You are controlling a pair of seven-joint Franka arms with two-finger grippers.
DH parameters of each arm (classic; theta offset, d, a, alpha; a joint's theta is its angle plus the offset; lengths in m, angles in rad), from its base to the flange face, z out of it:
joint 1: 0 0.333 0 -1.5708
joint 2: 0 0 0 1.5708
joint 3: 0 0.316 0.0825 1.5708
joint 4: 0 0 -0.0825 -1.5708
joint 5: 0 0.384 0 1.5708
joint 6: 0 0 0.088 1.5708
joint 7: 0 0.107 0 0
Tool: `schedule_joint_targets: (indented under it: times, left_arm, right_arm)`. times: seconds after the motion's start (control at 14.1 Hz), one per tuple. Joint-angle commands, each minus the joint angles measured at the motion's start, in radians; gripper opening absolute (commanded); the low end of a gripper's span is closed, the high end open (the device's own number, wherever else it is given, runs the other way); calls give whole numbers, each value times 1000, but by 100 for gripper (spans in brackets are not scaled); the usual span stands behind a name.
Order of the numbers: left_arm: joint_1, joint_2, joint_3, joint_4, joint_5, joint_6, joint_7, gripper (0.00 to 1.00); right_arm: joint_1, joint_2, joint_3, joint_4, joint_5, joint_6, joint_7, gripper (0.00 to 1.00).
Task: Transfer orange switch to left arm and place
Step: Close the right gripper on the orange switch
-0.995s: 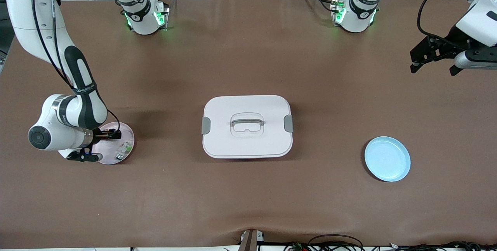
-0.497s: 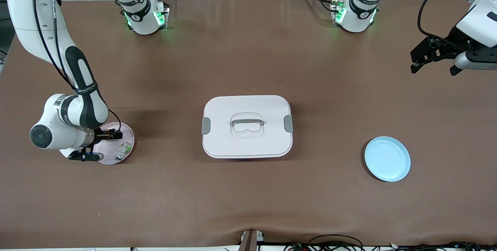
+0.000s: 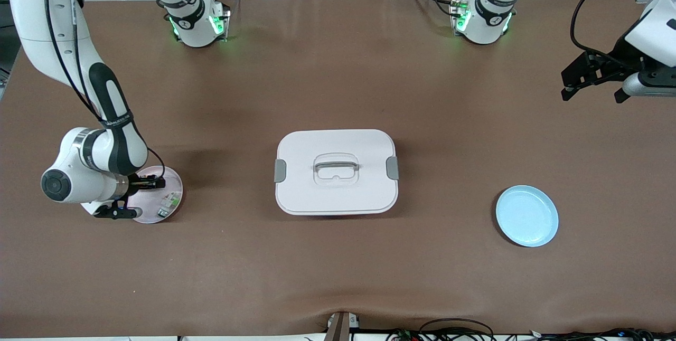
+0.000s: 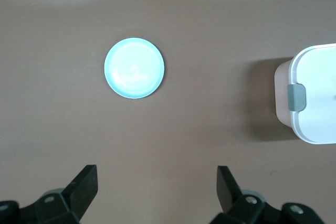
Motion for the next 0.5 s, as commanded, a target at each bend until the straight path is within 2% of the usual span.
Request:
schedule_joint_targets:
  times: [0.0, 0.21, 0.43]
  left_arm:
    - [12, -14, -3, -1, -4, -21, -1, 100]
    - [10, -12, -5, -14, -2, -27, -2, 100]
    - [10, -19, -6, -17, 3, -42, 1, 100]
  right_arm:
    - [-4, -14, 3, -15, 12, -3, -30, 29]
    - [-4, -24, 5, -8, 24, -66, -27, 34]
    - [-3, -70, 5, 5, 114, -198, -22, 31]
